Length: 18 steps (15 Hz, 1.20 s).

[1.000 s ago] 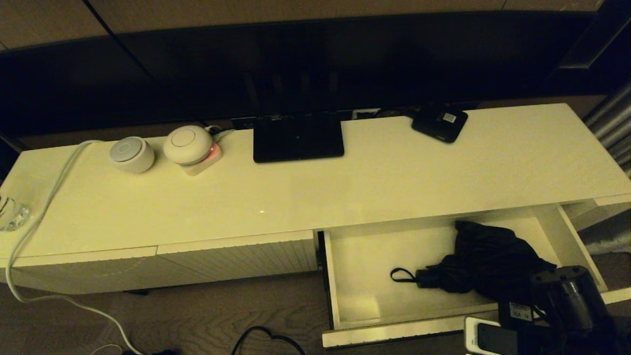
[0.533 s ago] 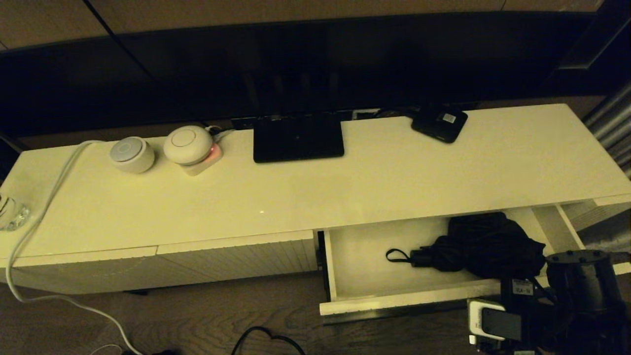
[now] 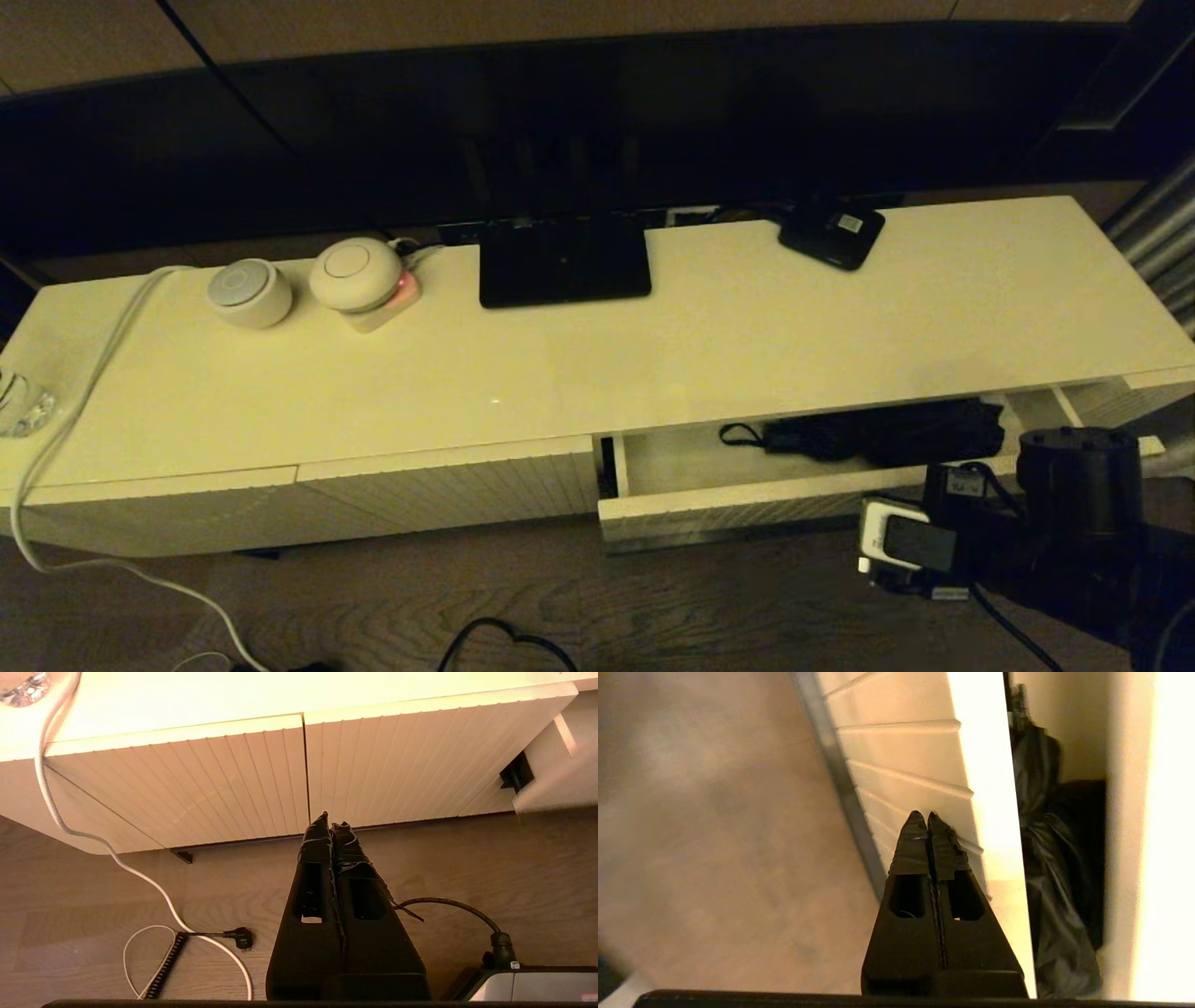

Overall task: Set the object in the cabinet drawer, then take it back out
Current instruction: Close the drawer

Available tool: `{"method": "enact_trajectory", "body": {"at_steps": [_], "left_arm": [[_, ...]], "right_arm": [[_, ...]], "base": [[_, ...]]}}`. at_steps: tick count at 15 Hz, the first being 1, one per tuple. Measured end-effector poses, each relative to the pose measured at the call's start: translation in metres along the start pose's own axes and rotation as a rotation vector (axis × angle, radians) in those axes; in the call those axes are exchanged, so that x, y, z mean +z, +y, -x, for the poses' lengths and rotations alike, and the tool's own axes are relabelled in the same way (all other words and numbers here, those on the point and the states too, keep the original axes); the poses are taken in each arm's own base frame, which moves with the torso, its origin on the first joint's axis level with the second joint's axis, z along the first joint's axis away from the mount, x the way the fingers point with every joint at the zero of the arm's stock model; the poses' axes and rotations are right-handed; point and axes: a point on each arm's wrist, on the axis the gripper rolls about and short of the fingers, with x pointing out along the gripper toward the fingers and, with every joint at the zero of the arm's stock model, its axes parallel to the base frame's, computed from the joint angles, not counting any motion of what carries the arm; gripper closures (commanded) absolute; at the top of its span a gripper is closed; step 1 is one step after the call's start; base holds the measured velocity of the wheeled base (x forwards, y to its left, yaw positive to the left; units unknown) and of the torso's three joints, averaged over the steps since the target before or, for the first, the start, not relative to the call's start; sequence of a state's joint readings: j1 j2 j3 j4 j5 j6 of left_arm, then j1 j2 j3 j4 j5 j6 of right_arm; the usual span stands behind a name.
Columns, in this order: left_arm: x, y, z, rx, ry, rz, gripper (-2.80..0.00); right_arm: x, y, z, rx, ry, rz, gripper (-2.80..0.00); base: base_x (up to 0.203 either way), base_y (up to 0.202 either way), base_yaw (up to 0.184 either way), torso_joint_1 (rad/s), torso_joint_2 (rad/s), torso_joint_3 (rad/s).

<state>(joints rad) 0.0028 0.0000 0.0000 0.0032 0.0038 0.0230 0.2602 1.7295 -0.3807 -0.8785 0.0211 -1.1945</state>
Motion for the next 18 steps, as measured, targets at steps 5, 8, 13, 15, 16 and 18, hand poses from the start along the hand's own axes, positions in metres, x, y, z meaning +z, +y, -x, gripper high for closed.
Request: {"method": "enact_trajectory", "body": {"at_steps": [5, 8, 13, 15, 16, 18], "left_arm": [[0.000, 0.000, 0.000, 0.000, 0.000, 0.000, 0.00], [0.000, 0.000, 0.000, 0.000, 0.000, 0.000, 0.00], [0.000, 0.000, 0.000, 0.000, 0.000, 0.000, 0.00], [0.000, 0.000, 0.000, 0.000, 0.000, 0.000, 0.00], [0.000, 0.000, 0.000, 0.000, 0.000, 0.000, 0.00], [0.000, 0.000, 0.000, 0.000, 0.000, 0.000, 0.00]], "right_arm": [[-0.002, -0.011, -0.019, -0.006, -0.021, -0.011, 0.00], [-0.002, -0.020, -0.025, -0.024, -0.037, -0.016, 0.00], [-0.001, -0.030, -0.029, -0.065, -0.047, -0.024, 0.00], [0.000, -0.036, -0.031, -0.095, -0.056, -0.025, 0.00], [0.000, -0.036, -0.031, -0.097, -0.056, -0.026, 0.00], [-0.002, -0.037, -0.031, -0.099, -0.049, -0.028, 0.00]], "base": [[0.000, 0.000, 0.000, 0.000, 0.00, 0.000], [0.000, 0.000, 0.000, 0.000, 0.00, 0.000], [0.000, 0.000, 0.000, 0.000, 0.00, 0.000], [0.000, 0.000, 0.000, 0.000, 0.00, 0.000], [0.000, 0.000, 0.000, 0.000, 0.00, 0.000], [0.000, 0.000, 0.000, 0.000, 0.00, 0.000]]}}
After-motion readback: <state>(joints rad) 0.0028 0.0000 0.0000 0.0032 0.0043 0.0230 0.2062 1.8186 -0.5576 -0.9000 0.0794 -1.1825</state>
